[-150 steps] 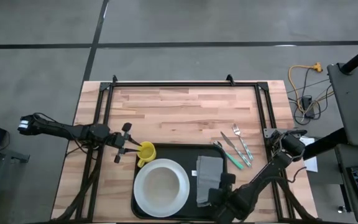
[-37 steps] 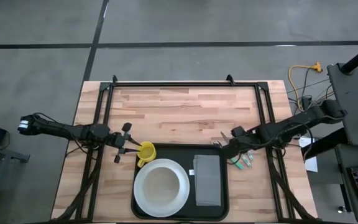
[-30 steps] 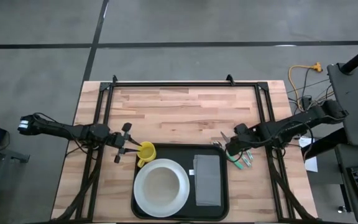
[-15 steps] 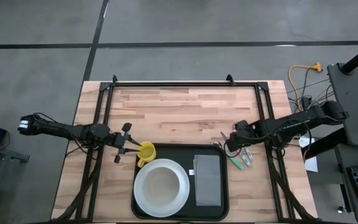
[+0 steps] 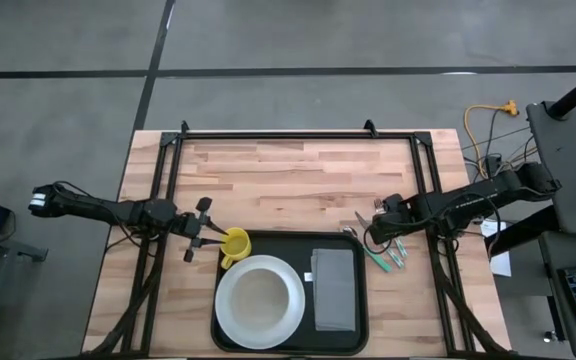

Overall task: Set up tray
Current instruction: Put the white patterned fork on the gray napkin to the right of the white plate

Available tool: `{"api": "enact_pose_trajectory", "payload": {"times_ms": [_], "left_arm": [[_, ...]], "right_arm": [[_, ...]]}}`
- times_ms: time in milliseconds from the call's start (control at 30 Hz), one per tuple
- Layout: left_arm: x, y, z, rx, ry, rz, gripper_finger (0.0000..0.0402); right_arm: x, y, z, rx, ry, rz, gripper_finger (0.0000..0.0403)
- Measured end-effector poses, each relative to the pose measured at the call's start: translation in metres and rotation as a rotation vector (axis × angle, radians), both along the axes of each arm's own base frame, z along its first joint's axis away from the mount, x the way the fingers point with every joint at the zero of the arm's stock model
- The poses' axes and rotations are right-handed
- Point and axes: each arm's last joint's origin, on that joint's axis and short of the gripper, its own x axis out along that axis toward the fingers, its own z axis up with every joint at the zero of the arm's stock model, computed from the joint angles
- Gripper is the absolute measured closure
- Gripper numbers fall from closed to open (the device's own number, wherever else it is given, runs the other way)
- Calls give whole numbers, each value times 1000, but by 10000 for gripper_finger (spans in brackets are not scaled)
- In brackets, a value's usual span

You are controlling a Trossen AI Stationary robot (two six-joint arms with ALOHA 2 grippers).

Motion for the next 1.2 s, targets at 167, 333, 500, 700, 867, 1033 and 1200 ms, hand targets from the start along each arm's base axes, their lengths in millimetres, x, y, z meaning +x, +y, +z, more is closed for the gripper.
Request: {"api": "enact_pose_trajectory", "payload": {"times_ms": [167,333,500,700,867,1033,1200], "left_arm": [[0,0,0,0,0,0,307],[0,0,0,0,0,0,307],[0,0,0,0,0,0,307],[0,0,0,0,0,0,307],[0,0,0,0,0,0,307],[0,0,0,0,0,0,307],[0,0,0,0,0,0,307]], "right_arm": [[-1,0,-1,-1,3,0,218],[0,0,-4,0,-6,11,218],[-4,-1,-9,-3,14,8,218],[-10,-2,-18,3,42,-16,218],[-9,-1,-19,6,27,-8,218],[-9,-1,-22,8,15,1,218],[-13,-2,-30,17,19,-26,218]]}}
